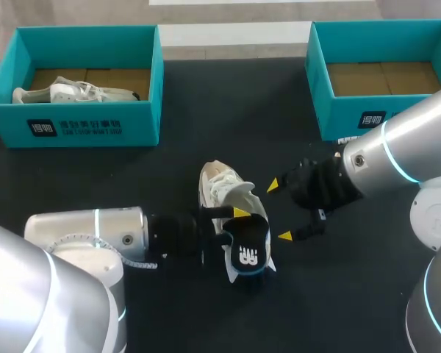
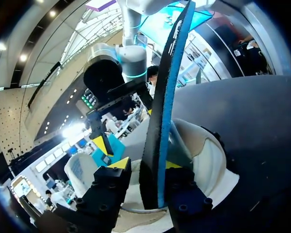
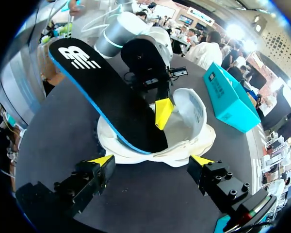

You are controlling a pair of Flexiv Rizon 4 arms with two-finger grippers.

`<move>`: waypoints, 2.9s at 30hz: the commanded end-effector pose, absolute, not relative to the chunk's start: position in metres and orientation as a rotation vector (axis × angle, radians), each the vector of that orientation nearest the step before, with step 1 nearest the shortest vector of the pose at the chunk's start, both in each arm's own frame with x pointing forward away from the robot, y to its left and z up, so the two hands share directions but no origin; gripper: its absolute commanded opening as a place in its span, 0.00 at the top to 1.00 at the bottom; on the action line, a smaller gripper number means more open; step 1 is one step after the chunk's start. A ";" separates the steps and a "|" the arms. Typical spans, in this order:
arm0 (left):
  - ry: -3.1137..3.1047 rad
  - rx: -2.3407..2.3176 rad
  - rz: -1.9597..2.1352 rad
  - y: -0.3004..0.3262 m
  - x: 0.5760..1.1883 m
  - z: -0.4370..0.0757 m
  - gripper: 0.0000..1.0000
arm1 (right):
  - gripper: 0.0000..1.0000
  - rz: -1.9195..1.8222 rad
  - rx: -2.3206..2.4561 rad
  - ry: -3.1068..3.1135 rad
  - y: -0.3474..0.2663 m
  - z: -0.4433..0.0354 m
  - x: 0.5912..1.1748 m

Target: Take the shoe out of the shoebox, open the shoe tongue, remove and reinsert the insole, then place the shoe into the shoebox

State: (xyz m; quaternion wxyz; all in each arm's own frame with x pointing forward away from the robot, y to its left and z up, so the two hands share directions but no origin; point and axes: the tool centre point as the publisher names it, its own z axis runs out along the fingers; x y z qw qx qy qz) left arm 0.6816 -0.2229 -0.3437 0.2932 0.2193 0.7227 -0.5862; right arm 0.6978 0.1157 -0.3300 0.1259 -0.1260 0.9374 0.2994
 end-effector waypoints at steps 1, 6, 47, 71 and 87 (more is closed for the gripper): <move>1.916 0.592 -1.558 -0.221 0.678 -0.336 0.63 | 0.00 0.868 -0.364 2.729 0.116 -0.330 0.696; 1.909 0.607 -1.557 -0.222 0.672 -0.328 0.64 | 0.00 0.868 -0.364 2.729 0.116 -0.330 0.696; 1.945 0.552 -1.419 -0.207 0.681 -0.348 1.00 | 0.00 0.868 -0.364 2.729 0.116 -0.330 0.696; 1.892 0.593 -1.426 -0.206 0.663 -0.314 0.70 | 0.00 0.868 -0.364 2.729 0.116 -0.330 0.696; 1.932 0.603 -1.406 -0.218 0.665 -0.343 1.00 | 0.00 0.868 -0.364 2.729 0.116 -0.330 0.696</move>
